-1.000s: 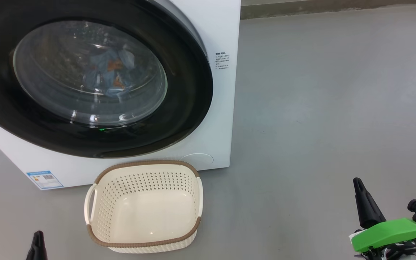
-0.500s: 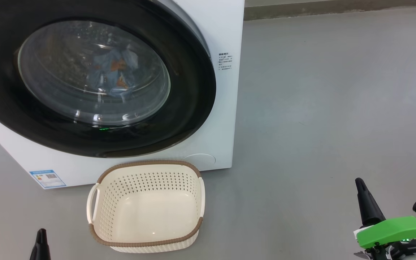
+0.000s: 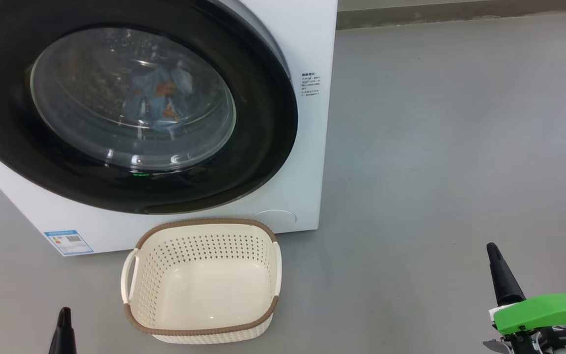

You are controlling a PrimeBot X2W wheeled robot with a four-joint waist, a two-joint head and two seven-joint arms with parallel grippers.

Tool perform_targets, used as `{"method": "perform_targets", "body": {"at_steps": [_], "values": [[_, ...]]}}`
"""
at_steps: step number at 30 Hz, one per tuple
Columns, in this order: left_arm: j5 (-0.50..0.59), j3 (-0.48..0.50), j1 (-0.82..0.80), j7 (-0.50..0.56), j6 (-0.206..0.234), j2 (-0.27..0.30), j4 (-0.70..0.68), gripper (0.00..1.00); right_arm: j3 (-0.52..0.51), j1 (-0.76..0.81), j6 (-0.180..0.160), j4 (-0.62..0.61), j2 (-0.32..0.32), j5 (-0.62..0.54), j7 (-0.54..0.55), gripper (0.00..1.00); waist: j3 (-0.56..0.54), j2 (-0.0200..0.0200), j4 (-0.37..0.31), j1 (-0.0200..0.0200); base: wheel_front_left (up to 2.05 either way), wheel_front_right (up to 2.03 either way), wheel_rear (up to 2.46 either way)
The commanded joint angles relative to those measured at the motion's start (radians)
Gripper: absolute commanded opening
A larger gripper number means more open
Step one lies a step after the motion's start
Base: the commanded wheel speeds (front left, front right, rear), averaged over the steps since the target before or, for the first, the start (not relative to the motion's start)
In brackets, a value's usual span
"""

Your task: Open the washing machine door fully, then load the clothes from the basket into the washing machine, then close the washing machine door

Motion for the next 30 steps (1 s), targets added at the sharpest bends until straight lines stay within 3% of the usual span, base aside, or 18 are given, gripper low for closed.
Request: {"method": "perform_targets", "body": {"at_steps": [1,30], "values": [[-0.03,0.016,-0.051,0.01,0.004,0.011,-0.029,0.0,-0.003,-0.042,0.0,-0.03,-0.006,0.029,0.006,0.0,-0.001,0.0,0.001,0.0,0.0,0.0,0.0],[-0.303,0.016,-0.097,0.095,0.012,-0.026,-0.034,0.0,-0.043,-0.054,0.0,-0.038,0.018,0.294,0.084,0.0,-0.008,0.0,0.022,0.0,0.0,0.0,0.0]]}}
